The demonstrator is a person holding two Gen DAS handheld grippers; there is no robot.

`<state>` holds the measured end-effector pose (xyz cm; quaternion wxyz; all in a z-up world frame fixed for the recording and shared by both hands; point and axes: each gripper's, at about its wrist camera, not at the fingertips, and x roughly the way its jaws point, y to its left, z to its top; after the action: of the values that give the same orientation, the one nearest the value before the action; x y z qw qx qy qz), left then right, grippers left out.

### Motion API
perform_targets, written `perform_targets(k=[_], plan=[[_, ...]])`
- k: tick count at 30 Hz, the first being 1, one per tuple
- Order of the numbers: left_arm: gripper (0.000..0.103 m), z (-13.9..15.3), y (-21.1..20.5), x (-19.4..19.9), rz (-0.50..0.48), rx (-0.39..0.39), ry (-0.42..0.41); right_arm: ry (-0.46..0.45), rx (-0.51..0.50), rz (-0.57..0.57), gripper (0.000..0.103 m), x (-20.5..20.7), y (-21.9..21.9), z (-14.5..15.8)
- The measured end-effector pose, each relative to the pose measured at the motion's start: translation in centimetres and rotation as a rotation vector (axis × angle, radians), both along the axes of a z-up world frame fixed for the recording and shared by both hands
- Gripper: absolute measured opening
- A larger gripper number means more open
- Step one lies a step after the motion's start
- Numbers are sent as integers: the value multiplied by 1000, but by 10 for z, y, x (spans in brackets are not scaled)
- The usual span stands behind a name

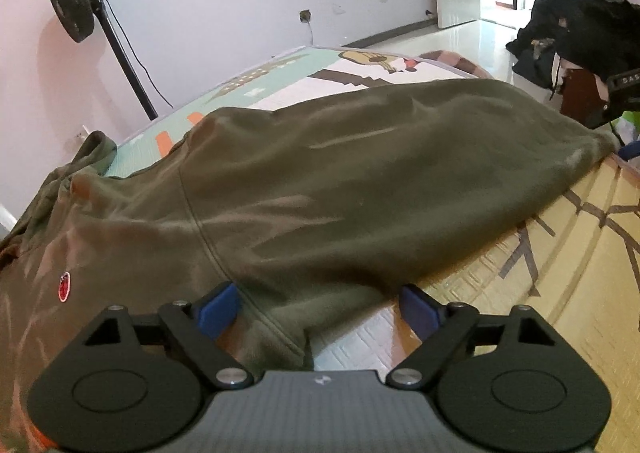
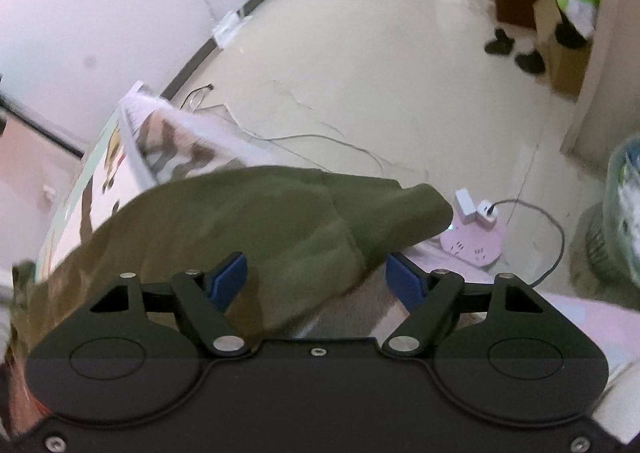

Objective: Fold clothes
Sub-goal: 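Grasp the green sleeve cuff with the right gripper, then lift the sleeve with the right gripper, lay it across the hoodie, open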

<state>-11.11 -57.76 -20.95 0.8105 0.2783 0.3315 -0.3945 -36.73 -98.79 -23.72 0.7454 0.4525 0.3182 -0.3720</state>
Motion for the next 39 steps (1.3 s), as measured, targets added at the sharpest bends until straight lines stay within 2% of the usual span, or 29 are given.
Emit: perform_targets(k=[2,5,6,7,8,9,10,11,12,14,15,18,21,23,27,31,39], plan=[[85,0,0,0,0,-6,-2,-2,18,-25,76,-1,-4,-5],[77,0,1,-1,-11,-11,-12,-23,39,-73,76,-4,-8,-11],[70,0,1,-2,-18,-14,-13,-32,44,-86,76,-5,-10,-12],[58,0,1,-2,-27,-22,2,-36,48,-101,76,-5,-11,-13],[54,1,0,-2,-30,-26,11,-40,52,-116,75,-6,-13,-14],[52,1,-1,-2,-28,-24,10,-44,55,-141,67,-6,-14,-14],[47,1,-2,-2,-27,-25,8,-49,51,-160,53,-6,-15,-15],[45,1,-2,-3,-27,-27,10,-53,48,-179,44,-6,-17,-16],[42,1,-1,-3,-23,-30,12,-51,39,-190,29,-6,-18,-17],[36,2,-1,-2,-13,-35,17,-64,12,-185,21,-5,-19,-15],[28,2,0,-1,-3,-35,17,-72,-5,-183,18,-4,-17,-13],[25,3,1,5,28,-52,55,-79,-95,-158,13,3,-8,4],[22,5,0,7,41,-54,64,-135,-168,-131,12,10,2,29],[22,6,0,8,48,-57,74,-152,-223,-84,12,21,9,51],[22,15,7,17,72,-113,145,-212,-298,20,12,48,26,94],[32,29,16,26,103,-184,214,-276,-351,130,12,80,52,133],[48,67,45,35,90,-268,196,-346,-380,318,12,154,119,176]])
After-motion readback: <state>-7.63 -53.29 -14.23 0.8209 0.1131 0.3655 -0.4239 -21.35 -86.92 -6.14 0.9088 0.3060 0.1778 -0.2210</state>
